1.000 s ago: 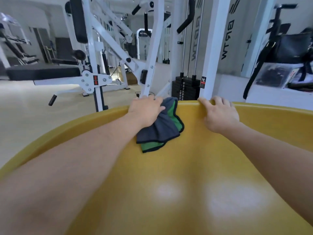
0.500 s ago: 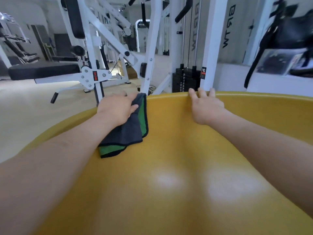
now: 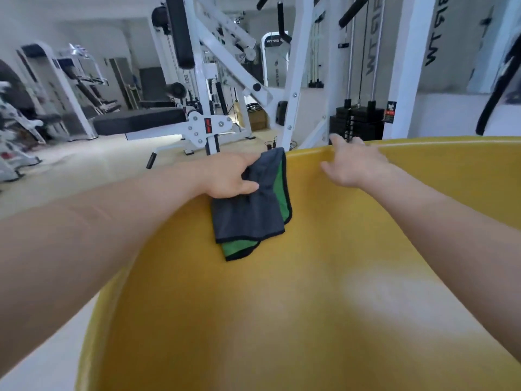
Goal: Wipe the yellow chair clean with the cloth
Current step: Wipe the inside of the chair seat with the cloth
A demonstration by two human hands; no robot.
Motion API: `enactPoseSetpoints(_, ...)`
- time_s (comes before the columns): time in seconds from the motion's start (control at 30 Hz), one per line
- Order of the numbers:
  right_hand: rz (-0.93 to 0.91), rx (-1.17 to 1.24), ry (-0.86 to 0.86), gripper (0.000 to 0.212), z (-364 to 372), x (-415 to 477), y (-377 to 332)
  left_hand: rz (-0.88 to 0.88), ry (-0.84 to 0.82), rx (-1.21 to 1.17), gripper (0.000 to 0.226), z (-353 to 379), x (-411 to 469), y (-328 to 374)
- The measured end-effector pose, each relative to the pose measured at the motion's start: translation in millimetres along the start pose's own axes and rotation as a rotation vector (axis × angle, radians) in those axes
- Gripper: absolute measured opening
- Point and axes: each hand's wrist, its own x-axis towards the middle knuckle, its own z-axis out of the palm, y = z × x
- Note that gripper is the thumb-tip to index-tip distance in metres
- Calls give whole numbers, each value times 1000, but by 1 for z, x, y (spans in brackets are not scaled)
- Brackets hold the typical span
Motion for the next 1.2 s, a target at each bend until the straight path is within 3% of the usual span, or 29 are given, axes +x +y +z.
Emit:
enactPoseSetpoints(0.1, -361, 177, 98, 65, 10, -22, -66, -83, 147, 60, 52, -10, -58, -12)
enactPoseSetpoints(0.17, -415, 245, 61, 63, 29, -30, -103, -236, 290, 82, 49, 0, -116, -23)
enactPoseSetpoints(0.23, -362, 329, 73, 54, 54, -28, -120, -328, 339, -93, 55, 21, -170, -25)
enactPoseSetpoints(0.3, -350, 514, 199, 37, 73, -29, -131, -288, 429, -390, 52, 46, -185, -33)
enactPoseSetpoints(0.4, -485, 762, 349, 28, 86, -59, -163, -314, 665, -726, 43, 75, -177, -48)
enactPoseSetpoints(0.47, -629, 814, 378, 26, 96, -97, -186, -322, 837, -833, 28, 83, -175, -45)
enactPoseSetpoints(0.57, -855, 811, 401, 25, 102, -129, -188, -312, 1060, -773, 10, 88, -180, -42)
enactPoseSetpoints(0.67, -886, 601, 459, 29, 100, -90, -174, -216, 1006, -517, 30, 86, -186, -46)
enactPoseSetpoints(0.77, -635, 773, 482, 26, 105, -73, -188, -164, 858, -592, 43, 84, -188, -53)
enactPoseSetpoints(0.83, -561, 893, 518, 27, 113, -99, -201, -180, 846, -689, 45, 81, -185, -55)
enactPoseSetpoints(0.97, -761, 1047, 335, 24, 125, -196, -201, -176, 941, -741, 39, 85, -188, -46)
enactPoseSetpoints(1.1, -922, 956, 235, 21, 114, -202, -180, -234, 683, -888, 39, 85, -214, -45)
enactPoseSetpoints(1.2, -850, 876, 179, 15, 87, -162, -188, -243, 639, -924, 39, 78, -216, -52)
